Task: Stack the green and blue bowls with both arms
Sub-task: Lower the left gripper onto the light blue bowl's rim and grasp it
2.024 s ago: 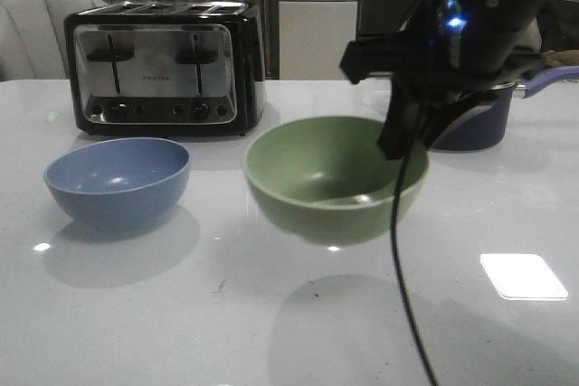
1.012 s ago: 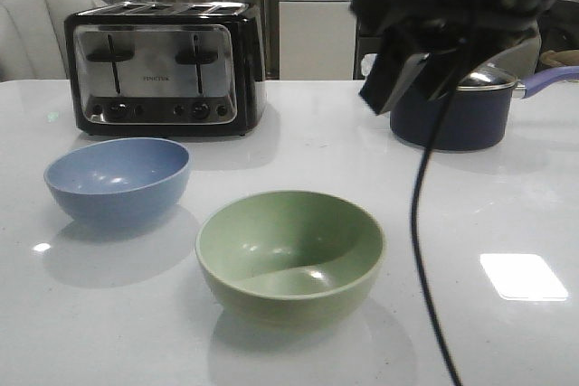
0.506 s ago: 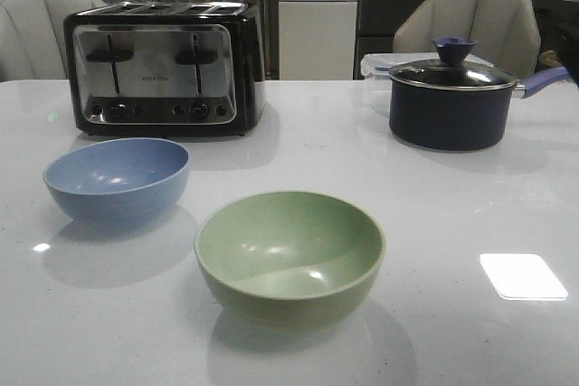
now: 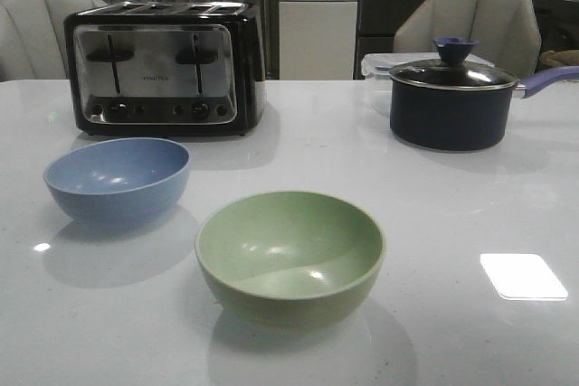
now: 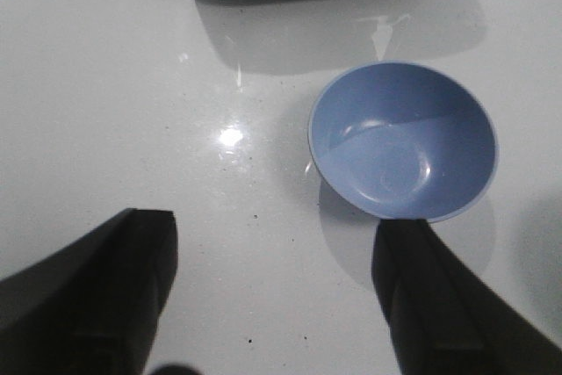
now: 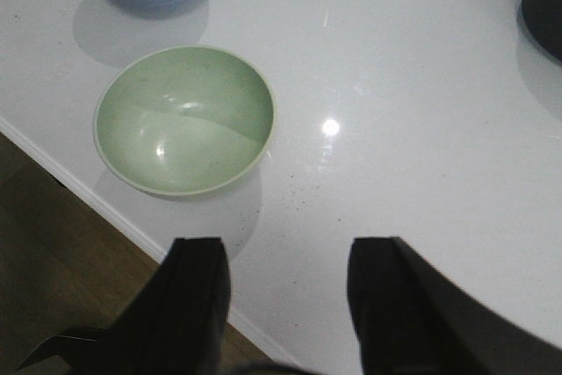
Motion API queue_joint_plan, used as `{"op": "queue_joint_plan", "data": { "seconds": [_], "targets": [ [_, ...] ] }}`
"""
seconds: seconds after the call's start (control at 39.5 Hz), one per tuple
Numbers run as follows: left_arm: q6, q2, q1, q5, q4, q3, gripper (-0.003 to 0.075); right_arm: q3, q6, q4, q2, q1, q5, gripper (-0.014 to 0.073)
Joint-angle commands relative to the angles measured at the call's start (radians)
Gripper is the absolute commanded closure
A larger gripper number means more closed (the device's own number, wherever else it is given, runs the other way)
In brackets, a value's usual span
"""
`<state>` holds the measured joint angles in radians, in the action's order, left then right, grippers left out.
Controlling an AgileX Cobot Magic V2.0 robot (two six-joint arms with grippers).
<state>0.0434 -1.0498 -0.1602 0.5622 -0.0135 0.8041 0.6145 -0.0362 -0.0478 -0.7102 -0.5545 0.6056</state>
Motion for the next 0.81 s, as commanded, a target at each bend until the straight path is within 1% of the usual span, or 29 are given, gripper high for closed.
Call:
{"op": "queue_joint_plan", "data": {
  "seconds": [0.0,0.2,0.38,0.56,0.71,0.78],
  "targets": [
    [-0.002,-0.098,-0.02,-0.074,-0.007,0.086,0.0193,0.025,-0.01,0.004,0.006,0.0,-0.077,0.0158],
    [-0.002,-0.351,-0.038,-0.091,-0.01,0.208,0.0193,0.025,-0.01,0.004,0.006,0.0,-0.077,0.0158],
    [-0.002,-0.528,-0.038,-0.107,-0.025,0.301,0.0193,0.025,-0.01,0.004,0.006,0.0,-0.077,0.0158],
    [-0.002,-0.662,-0.038,-0.104,-0.027,0.379,0.0193,0.025,-0.01,0.004,0.006,0.0,-0.077,0.0158],
    [-0.002,-0.733,-0.038,-0.113,-0.029,0.415,0.0194,0.025,-0.01,0.004,0.006,0.0,-0.077,0.0158],
    [-0.002,-0.758,-0.038,-0.127,-0.029,0.422,0.0217,0.025,-0.01,0.004,0.006,0.0,-0.077,0.0158]
  ]
}}
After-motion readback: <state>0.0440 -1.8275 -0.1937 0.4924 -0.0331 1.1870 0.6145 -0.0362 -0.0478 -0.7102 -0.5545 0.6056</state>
